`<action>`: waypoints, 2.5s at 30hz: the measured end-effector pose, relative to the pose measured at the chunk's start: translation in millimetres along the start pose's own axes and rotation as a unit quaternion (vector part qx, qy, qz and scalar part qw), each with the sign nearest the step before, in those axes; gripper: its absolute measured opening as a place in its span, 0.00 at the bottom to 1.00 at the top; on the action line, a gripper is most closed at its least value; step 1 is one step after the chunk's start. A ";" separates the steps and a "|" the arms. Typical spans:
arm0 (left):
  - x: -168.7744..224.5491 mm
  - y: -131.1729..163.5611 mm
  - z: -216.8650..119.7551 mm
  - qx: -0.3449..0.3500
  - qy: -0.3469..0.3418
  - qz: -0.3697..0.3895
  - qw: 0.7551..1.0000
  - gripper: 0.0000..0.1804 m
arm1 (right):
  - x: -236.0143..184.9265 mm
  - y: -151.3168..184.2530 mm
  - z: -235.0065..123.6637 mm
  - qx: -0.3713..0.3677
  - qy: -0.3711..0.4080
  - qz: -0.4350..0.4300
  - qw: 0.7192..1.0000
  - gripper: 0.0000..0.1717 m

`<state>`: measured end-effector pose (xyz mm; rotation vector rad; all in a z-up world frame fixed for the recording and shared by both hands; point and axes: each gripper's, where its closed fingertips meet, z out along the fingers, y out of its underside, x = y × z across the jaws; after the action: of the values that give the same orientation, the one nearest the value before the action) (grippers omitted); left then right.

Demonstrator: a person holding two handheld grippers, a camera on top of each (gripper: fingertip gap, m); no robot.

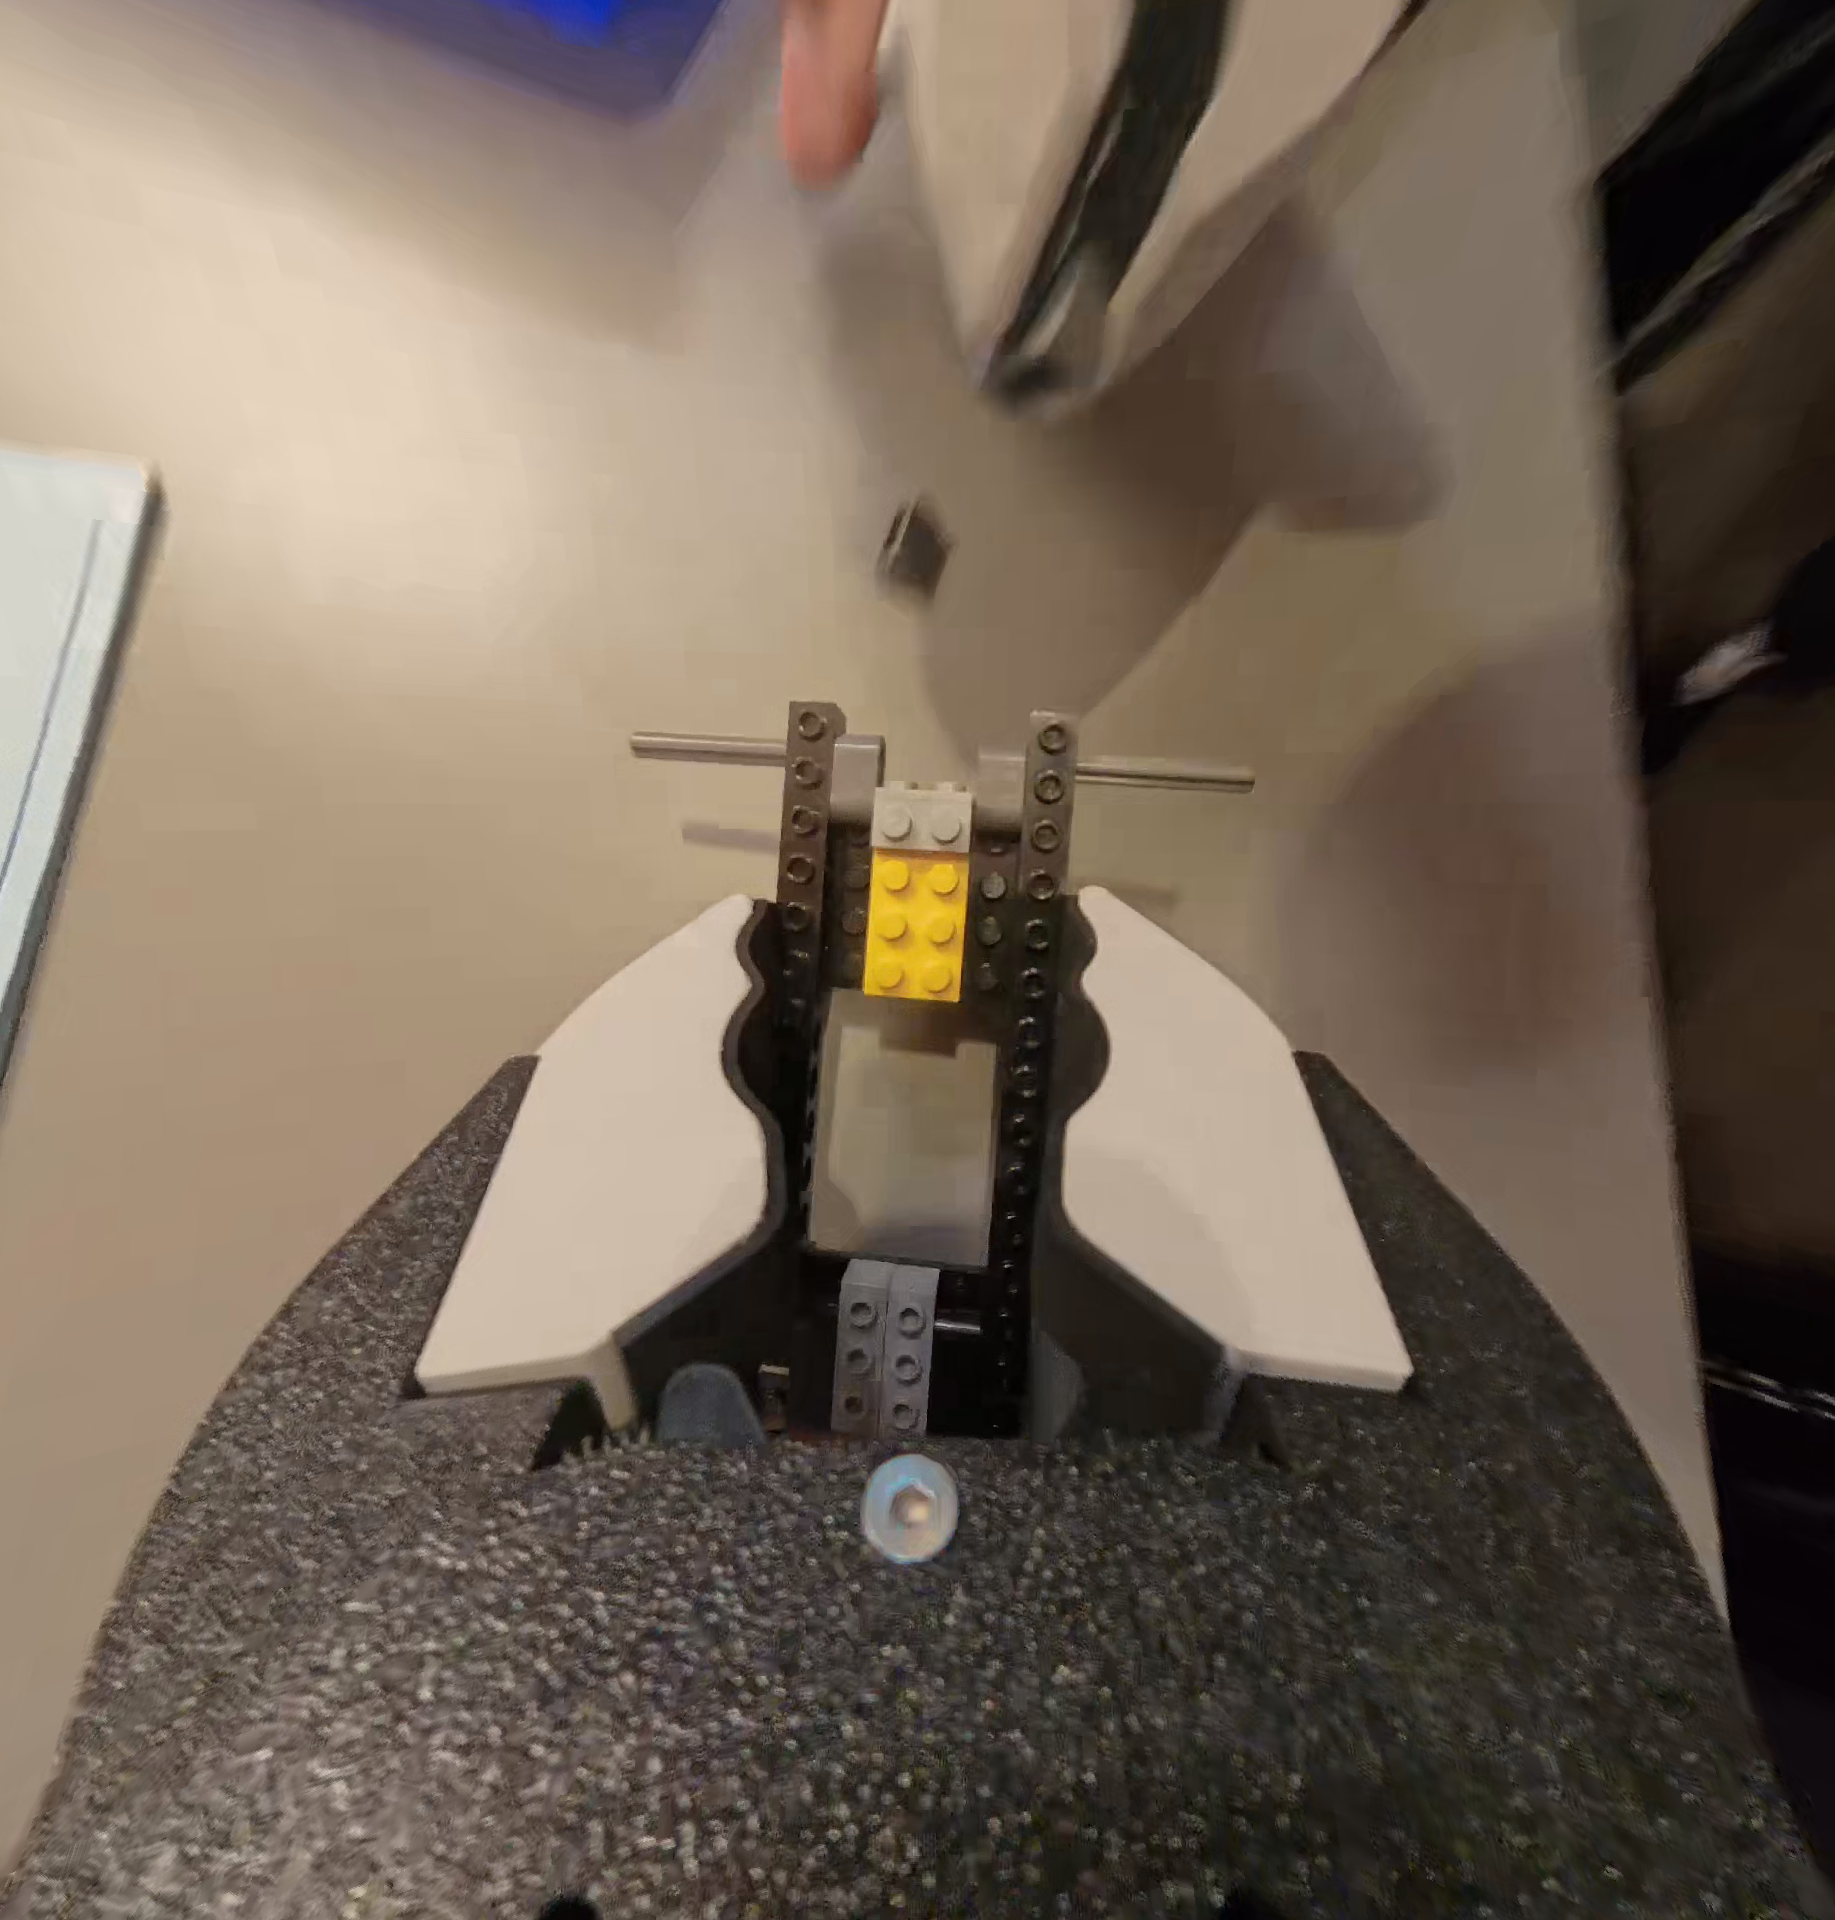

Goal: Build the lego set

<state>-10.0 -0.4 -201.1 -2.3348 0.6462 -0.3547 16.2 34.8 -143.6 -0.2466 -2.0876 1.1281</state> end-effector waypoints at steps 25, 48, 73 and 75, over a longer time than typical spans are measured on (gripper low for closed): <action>37.2 -71.8 -53.0 0.322 0.194 0.023 0.926 0.29 | 9.6 -60.3 4.0 -0.118 -0.072 -0.159 0.978 0.04; 34.0 -72.8 -59.2 0.351 0.214 -0.017 0.911 0.29 | 22.3 -68.4 11.5 -0.130 -0.038 -0.216 0.967 0.05; 41.8 -71.2 -62.9 0.368 0.249 -0.011 0.896 0.29 | 15.9 -79.7 11.9 -0.089 -0.141 -0.206 0.964 0.07; 41.9 -71.0 -63.1 0.368 0.249 -0.011 0.896 0.29 | 15.6 -79.3 12.0 -0.088 -0.146 -0.202 0.965 0.07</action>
<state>24.2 -11.2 -103.6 -1.5181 0.5796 -1.0343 10.2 -12.7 -77.3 0.2720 -2.3594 0.7696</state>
